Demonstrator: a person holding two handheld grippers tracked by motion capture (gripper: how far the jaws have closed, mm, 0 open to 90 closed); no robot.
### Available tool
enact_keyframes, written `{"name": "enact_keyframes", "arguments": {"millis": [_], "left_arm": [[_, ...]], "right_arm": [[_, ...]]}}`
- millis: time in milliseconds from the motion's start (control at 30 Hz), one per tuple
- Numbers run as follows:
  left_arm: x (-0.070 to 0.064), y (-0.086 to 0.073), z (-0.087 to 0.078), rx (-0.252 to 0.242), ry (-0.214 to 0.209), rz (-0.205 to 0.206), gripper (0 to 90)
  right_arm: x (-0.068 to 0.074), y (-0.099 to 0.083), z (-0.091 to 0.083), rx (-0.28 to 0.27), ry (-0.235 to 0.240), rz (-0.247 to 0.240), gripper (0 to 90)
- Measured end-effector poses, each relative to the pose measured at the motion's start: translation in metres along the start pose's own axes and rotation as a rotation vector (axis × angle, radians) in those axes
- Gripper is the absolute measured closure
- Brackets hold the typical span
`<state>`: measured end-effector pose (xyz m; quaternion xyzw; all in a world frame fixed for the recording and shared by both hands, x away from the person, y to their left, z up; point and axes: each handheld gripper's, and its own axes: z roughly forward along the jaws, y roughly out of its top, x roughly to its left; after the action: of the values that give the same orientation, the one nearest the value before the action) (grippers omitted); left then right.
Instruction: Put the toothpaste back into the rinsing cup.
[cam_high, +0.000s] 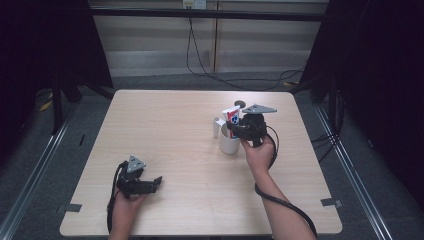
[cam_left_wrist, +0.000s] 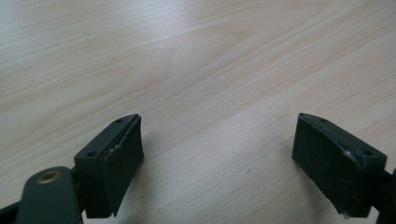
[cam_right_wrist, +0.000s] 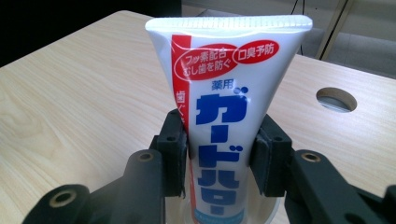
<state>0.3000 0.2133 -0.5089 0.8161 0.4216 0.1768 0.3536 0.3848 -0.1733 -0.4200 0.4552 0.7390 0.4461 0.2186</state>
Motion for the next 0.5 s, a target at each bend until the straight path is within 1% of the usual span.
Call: {"name": "enact_keyframes", "arguments": {"millis": [100,267,500], "left_arm": [[0.0001,0.0000,0.0001,-0.001,0.000,0.001,16.1],[-0.0001,0.0000,0.0000,0.000,0.001,0.001,16.1],[-0.0001,0.0000,0.0001,-0.002,0.001,0.002,16.1]], "right_arm": [[0.0001,-0.0024,0.0000,0.004,-0.001,-0.007,60.8],[0.0008,-0.0044,-0.0006,0.010,0.001,-0.003,60.5],[0.0020,-0.0067,-0.0014,0.023,0.003,-0.015,60.3]]}}
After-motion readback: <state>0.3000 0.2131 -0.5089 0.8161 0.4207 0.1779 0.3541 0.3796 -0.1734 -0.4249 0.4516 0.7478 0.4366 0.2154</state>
